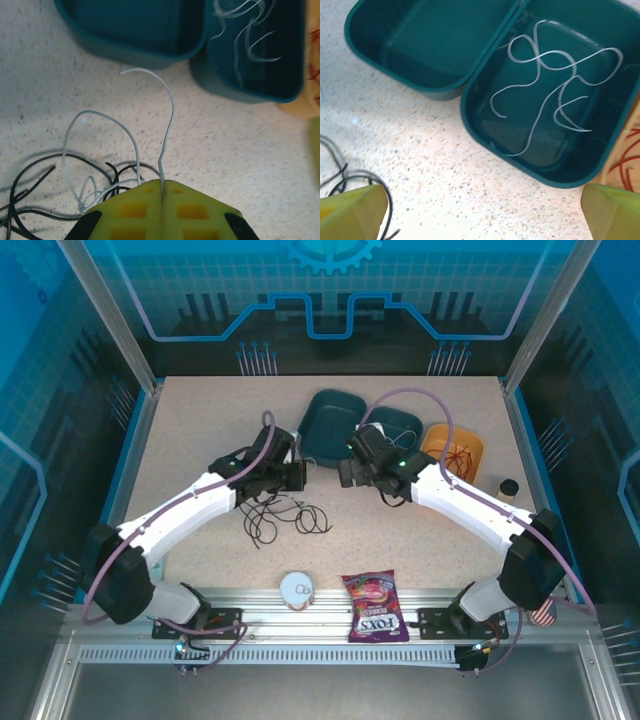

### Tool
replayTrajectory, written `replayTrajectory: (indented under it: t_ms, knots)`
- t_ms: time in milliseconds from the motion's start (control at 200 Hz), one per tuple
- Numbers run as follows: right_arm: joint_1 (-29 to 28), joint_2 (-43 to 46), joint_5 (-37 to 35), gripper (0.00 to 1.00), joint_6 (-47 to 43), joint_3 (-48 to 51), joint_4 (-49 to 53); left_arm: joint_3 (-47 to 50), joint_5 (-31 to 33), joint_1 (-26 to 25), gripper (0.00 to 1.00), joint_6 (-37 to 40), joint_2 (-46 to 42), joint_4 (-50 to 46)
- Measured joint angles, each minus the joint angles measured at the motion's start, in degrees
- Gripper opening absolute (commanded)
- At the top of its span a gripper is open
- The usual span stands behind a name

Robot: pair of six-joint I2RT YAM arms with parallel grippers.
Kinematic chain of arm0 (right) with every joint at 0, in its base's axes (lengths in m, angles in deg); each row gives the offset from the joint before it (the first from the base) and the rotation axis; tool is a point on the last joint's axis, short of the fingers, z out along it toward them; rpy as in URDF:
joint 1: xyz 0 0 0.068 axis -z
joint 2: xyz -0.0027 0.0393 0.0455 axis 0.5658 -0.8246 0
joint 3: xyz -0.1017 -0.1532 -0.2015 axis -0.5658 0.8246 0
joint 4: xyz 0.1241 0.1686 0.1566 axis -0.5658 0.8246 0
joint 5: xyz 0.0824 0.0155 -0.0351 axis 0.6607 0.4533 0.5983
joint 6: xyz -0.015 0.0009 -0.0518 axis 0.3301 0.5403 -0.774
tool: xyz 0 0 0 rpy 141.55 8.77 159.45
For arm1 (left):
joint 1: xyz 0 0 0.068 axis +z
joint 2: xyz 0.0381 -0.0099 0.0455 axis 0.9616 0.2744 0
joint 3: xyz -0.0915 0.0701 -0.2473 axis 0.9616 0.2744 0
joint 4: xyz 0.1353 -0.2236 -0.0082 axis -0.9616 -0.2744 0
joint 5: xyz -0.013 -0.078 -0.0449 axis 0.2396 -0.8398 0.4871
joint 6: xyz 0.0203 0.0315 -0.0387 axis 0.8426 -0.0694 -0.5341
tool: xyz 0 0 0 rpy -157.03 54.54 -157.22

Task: Untangle the cables

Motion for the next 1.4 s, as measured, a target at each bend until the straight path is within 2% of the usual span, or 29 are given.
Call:
replayTrajectory:
  t_ms: [295,580,926,1111,1211,1401]
  knots:
    - [1.0,0.4,13.9,1.0,0.9,2.0,-7.1,-2.3,-0.1,0.0,0.0,5.2,-4.4,-1.1]
    - [8.5,3.5,27.1,0.87,9.0,2.4,-11.0,3.4,-1.9,0.0,0.0,12.7,-11.6,5.2]
    - [8.7,5.4,37.8,0.76,18.2,2.4,-17.1,7.5,-4.5,0.0,0.0,16.0,-13.2,12.6]
    - [8.6,3.1,41.3,0.68,21.2,2.4,-21.3,8.5,-6.1,0.0,0.0,15.9,-13.3,14.9]
    - [8.4,0.7,42.6,0.57,22.3,2.4,-22.9,9.2,-7.2,0.0,0.0,15.9,-13.3,15.7]
    - [7.6,-2.9,44.5,0.15,23.3,1.1,-23.9,9.6,-9.0,0.0,0.04,15.8,-13.7,16.2]
